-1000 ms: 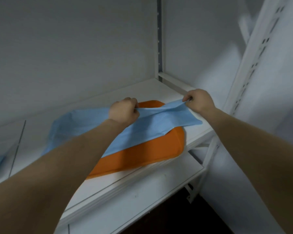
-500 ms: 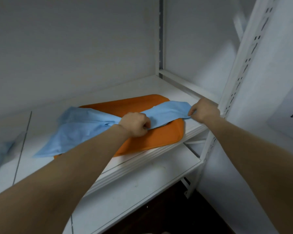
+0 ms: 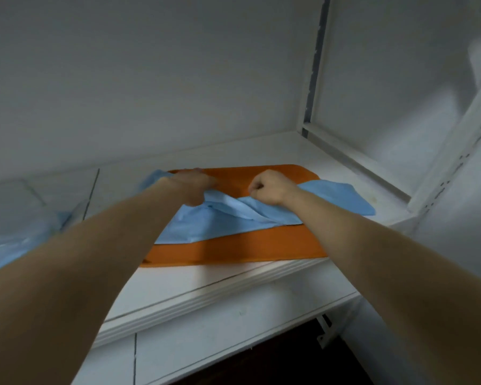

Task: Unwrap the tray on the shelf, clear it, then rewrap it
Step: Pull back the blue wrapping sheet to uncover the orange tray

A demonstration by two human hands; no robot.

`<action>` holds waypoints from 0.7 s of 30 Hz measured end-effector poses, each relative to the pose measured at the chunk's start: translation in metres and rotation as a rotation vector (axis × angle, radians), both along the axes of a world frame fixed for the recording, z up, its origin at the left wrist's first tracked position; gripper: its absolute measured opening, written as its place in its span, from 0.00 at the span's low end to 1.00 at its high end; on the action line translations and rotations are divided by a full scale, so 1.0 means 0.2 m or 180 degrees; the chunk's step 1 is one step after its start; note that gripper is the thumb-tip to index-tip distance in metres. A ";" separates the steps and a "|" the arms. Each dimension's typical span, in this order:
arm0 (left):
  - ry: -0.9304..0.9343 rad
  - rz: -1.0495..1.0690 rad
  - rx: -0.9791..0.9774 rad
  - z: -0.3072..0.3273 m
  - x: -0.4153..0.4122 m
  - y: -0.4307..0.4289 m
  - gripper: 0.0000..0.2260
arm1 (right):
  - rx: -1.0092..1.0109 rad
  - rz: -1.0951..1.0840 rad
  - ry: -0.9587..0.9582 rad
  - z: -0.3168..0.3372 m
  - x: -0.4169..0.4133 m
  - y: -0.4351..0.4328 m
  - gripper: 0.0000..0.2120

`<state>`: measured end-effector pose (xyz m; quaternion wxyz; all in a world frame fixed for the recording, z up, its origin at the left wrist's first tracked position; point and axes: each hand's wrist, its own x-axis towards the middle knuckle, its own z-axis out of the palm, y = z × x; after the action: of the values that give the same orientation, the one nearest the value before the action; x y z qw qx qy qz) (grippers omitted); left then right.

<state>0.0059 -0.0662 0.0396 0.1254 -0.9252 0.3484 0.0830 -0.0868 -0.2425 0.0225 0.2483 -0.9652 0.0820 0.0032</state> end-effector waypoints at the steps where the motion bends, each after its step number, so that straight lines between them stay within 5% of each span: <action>1: -0.0125 0.0029 0.0032 -0.01 0.02 0.02 0.22 | 0.0089 0.0006 0.0031 0.00 0.04 0.03 0.11; 10: -0.0281 0.0193 0.0305 -0.07 0.22 0.11 0.28 | 0.0321 0.0130 0.0303 -0.08 0.27 0.21 0.18; 17: -0.1211 -0.0225 0.0700 0.00 0.26 0.15 0.16 | 0.0232 0.0087 -0.0038 -0.07 0.34 0.28 0.07; 21: -0.1333 -0.0046 0.0426 0.06 0.26 0.23 0.15 | 0.0147 0.0001 -0.0413 -0.04 0.33 0.31 0.10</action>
<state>0.0573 -0.0206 0.0519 0.2567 -0.9093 0.3151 -0.0889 -0.0212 -0.1806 0.0142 0.2754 -0.9574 0.0656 -0.0574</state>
